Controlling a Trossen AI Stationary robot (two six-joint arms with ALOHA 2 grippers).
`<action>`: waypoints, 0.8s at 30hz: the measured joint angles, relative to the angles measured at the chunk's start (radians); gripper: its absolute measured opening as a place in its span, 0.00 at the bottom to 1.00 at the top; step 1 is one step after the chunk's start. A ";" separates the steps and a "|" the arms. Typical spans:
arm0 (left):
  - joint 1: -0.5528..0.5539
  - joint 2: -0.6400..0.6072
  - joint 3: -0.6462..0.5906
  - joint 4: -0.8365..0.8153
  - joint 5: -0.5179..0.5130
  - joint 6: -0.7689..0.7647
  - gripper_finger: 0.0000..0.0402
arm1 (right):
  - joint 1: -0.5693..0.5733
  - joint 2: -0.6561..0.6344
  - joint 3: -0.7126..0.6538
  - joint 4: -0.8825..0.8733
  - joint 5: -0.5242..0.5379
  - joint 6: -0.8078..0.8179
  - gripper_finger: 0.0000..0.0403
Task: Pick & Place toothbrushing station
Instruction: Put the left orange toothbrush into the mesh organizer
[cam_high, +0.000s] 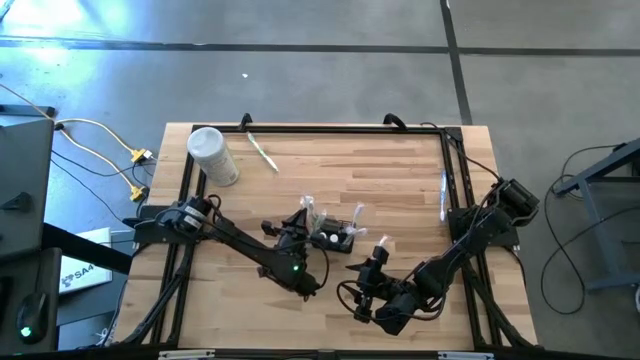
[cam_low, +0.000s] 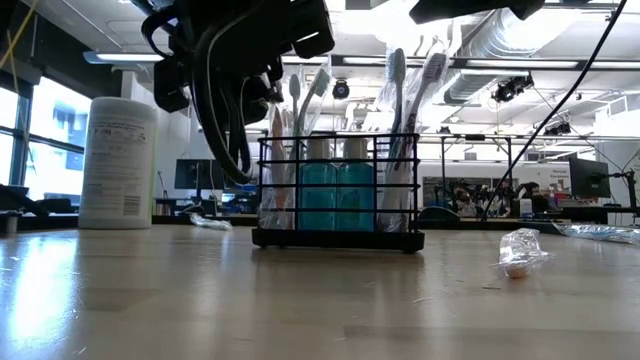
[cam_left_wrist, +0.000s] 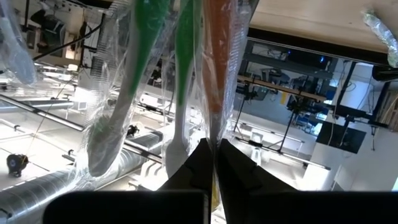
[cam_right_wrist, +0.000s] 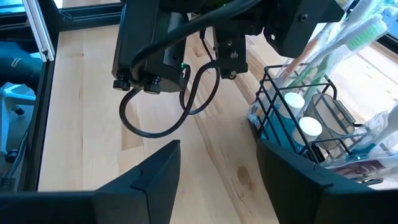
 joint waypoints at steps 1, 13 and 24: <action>-0.004 0.000 0.000 -0.001 -0.002 0.000 0.01 | 0.000 0.000 0.000 0.000 0.000 0.000 0.51; -0.011 0.000 0.066 -0.050 -0.020 -0.051 0.01 | 0.000 0.000 0.000 0.000 0.000 0.003 0.51; 0.013 0.000 0.066 -0.049 -0.019 -0.049 0.01 | 0.001 0.000 0.000 0.001 -0.003 0.004 0.51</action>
